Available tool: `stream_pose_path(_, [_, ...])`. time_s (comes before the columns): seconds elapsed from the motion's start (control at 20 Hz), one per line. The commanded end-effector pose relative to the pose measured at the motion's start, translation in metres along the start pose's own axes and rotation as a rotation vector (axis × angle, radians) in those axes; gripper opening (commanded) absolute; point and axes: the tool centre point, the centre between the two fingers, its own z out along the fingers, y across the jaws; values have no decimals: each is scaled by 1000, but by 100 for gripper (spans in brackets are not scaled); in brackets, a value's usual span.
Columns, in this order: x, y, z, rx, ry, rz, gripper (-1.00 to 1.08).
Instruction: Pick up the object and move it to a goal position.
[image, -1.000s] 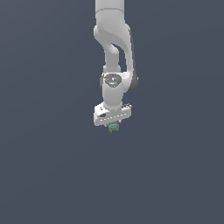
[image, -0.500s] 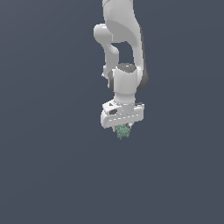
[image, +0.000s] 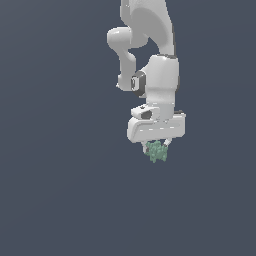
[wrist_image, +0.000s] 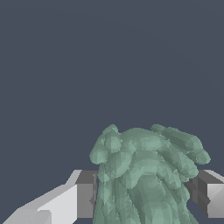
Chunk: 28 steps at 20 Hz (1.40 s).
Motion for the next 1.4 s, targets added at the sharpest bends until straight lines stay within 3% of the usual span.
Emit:
stream_pose_path(0.0, [21, -4, -12, -19, 54, 3, -100])
stream_pose_path(0.5, [78, -17, -55, -81, 212, 11, -100])
stream_pose_path(1.35, [139, -35, -119, -161, 408, 20, -100])
